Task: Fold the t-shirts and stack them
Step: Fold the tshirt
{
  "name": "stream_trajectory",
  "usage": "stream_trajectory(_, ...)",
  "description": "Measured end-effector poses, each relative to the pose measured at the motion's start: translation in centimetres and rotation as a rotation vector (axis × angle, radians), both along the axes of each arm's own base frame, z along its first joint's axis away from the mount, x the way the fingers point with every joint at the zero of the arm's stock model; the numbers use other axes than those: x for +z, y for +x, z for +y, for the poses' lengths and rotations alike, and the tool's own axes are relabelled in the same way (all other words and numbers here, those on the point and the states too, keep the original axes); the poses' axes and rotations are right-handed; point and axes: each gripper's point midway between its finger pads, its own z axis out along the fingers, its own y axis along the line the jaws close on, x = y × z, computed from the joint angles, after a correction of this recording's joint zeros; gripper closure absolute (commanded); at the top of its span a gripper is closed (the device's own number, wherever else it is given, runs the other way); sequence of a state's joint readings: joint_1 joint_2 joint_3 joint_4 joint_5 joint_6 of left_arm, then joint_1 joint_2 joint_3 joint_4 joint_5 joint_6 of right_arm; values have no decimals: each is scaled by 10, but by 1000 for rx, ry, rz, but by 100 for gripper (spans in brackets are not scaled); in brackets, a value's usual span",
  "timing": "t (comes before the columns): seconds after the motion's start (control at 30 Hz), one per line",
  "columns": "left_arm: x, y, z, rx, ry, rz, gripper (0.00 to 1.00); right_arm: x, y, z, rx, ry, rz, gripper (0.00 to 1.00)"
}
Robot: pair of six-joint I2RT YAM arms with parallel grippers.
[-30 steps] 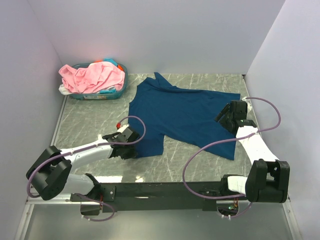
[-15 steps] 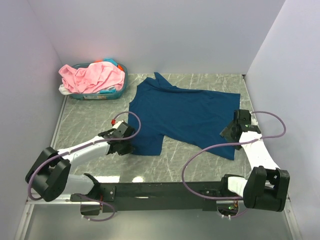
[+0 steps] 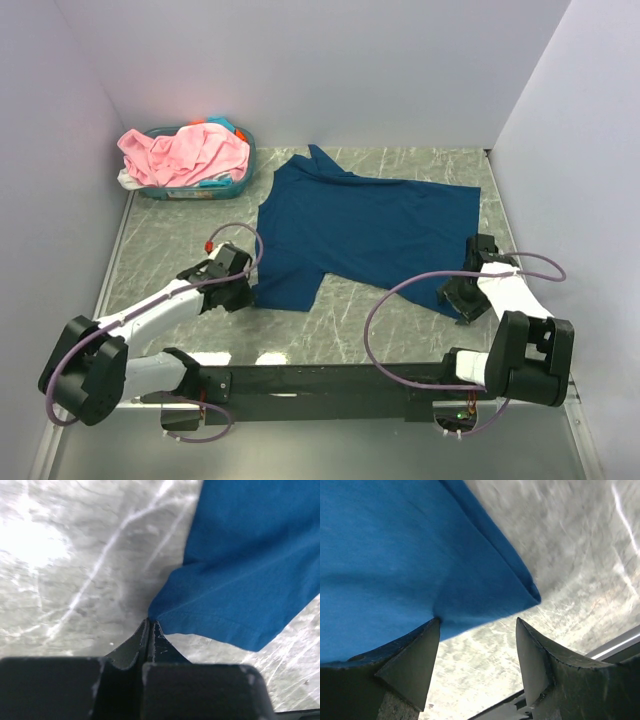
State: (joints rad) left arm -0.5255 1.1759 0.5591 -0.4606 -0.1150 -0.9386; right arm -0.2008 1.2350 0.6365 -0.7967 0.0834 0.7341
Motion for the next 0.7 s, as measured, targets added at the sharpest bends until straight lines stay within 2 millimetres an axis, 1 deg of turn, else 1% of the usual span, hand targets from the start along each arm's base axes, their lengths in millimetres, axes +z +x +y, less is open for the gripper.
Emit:
stream_trajectory(0.07,1,3,5,18,-8,1,100,-3,-4,2,-10,8,21,31)
stream_trajectory(0.23,2,10,14,54,-17,-5,100,-2,-4,1,-17,5,25,31)
stream_trajectory(0.47,1,18,22,85,-22,-5,100,-2,-12,-1,-20,-9,57,31)
stream_trajectory(0.7,6,27,29,119,-27,-20,100,-5,-20,-6,-30,-35,106,31)
